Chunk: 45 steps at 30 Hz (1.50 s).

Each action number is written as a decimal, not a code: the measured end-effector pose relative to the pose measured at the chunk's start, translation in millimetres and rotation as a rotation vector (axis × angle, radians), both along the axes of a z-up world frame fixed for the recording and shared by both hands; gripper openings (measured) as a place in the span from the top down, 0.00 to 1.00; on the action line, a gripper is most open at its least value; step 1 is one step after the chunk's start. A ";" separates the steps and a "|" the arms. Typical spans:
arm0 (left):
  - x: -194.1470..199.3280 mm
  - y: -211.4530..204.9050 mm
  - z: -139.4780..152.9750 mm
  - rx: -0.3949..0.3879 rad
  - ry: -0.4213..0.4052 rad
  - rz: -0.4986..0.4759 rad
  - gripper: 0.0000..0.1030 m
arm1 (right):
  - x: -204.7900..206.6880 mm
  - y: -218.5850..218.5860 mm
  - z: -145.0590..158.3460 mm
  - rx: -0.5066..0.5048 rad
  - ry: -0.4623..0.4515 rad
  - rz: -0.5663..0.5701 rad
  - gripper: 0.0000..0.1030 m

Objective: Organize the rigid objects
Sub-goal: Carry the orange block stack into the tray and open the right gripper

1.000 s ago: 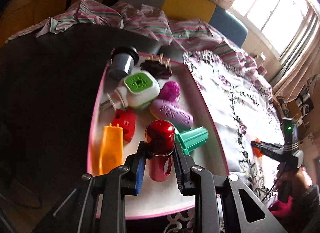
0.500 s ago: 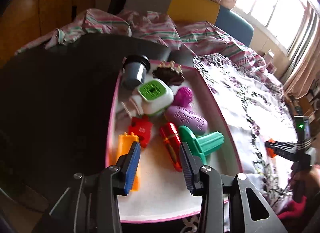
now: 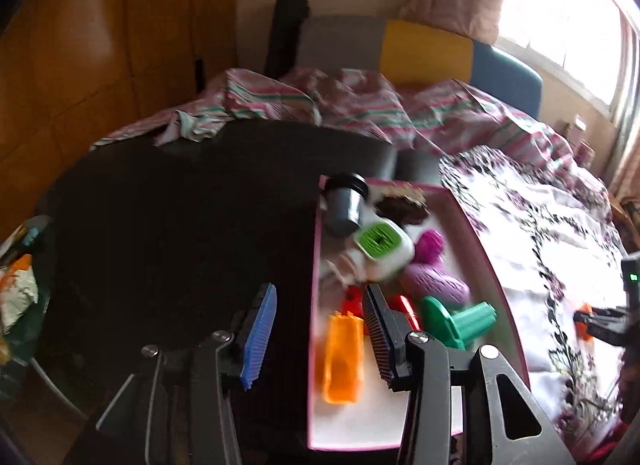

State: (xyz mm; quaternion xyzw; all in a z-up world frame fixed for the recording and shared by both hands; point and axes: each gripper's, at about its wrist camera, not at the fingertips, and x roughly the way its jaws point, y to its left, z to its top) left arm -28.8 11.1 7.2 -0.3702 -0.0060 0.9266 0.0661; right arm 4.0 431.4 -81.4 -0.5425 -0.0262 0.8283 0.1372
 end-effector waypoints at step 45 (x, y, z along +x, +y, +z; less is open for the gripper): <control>2.4 -74.3 -3.6 -0.029 0.001 0.228 0.48 | -21.1 -261.9 41.6 -0.254 0.031 0.648 0.75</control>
